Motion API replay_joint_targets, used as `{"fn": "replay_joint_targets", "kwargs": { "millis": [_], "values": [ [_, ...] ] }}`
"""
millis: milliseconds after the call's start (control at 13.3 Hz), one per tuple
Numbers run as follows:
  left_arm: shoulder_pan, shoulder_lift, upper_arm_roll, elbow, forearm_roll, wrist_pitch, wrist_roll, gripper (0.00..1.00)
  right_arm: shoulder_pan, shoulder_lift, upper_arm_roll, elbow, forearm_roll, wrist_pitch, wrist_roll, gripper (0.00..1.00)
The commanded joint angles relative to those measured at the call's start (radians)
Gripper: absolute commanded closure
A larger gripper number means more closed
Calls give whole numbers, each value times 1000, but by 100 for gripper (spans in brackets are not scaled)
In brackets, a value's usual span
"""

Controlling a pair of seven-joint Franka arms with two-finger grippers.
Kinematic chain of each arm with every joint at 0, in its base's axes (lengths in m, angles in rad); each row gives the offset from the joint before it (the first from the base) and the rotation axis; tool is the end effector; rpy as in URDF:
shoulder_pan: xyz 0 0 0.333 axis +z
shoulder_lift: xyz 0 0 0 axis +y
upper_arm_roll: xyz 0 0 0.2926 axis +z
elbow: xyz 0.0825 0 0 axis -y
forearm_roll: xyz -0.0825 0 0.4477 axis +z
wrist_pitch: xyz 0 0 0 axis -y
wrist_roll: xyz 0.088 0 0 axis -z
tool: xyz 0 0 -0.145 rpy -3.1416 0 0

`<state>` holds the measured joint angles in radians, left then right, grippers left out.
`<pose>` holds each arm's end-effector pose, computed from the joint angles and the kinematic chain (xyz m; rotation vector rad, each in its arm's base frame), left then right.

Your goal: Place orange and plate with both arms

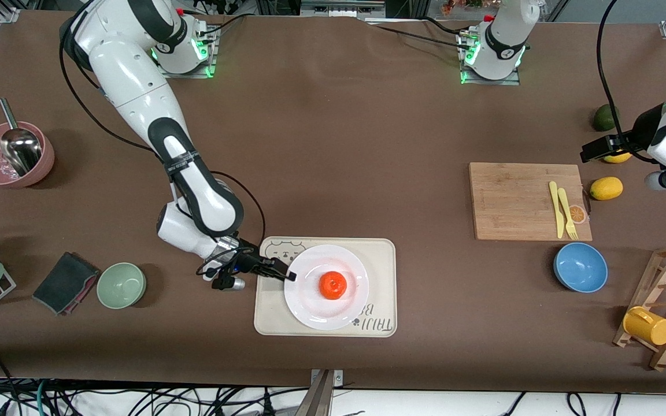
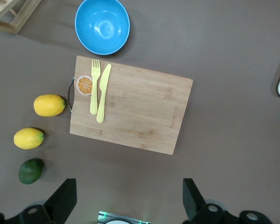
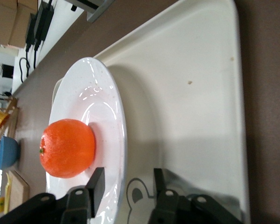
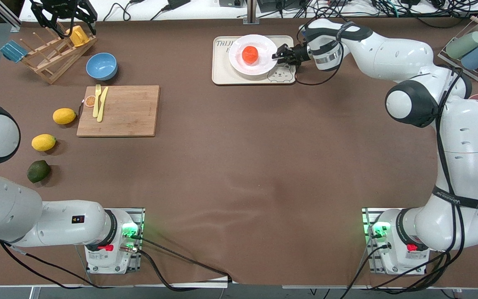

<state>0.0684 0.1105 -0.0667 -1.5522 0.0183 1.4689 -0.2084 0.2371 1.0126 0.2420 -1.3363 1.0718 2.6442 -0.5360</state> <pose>0.6260 0.0053 0.4967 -3.0795 -0.3244 0.2972 0.7252 0.3315 0.0613 -2.3277 0.0523 -0.3132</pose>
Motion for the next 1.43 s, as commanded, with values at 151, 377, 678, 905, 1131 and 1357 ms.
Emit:
{"fn": "replay_joint_targets", "kwargs": {
  "millis": [151, 377, 678, 905, 1131, 1357],
  "values": [
    [2, -11, 2, 0, -20, -15, 9, 0, 4, -115, -145, -32, -354, -308, 14, 0],
    [2, -11, 2, 0, -20, -15, 9, 0, 4, -244, -277, -35, -582, -658, 74, 0],
    [4, -11, 2, 0, -20, -15, 9, 0, 4, -379, -378, -34, -652, -938, 142, 0],
    [2, -11, 2, 0, -20, -15, 7, 0, 14, -437, -417, -31, -696, -1044, 258, 0],
    [2, -11, 2, 1, -20, -15, 7, 0, 31, -526, -408, -32, -863, -1140, 408, 0],
    [2, -11, 2, 0, -20, -15, 7, 0, 47, -613, -421, -62, -938, -1185, 459, 0]
  ]
}}
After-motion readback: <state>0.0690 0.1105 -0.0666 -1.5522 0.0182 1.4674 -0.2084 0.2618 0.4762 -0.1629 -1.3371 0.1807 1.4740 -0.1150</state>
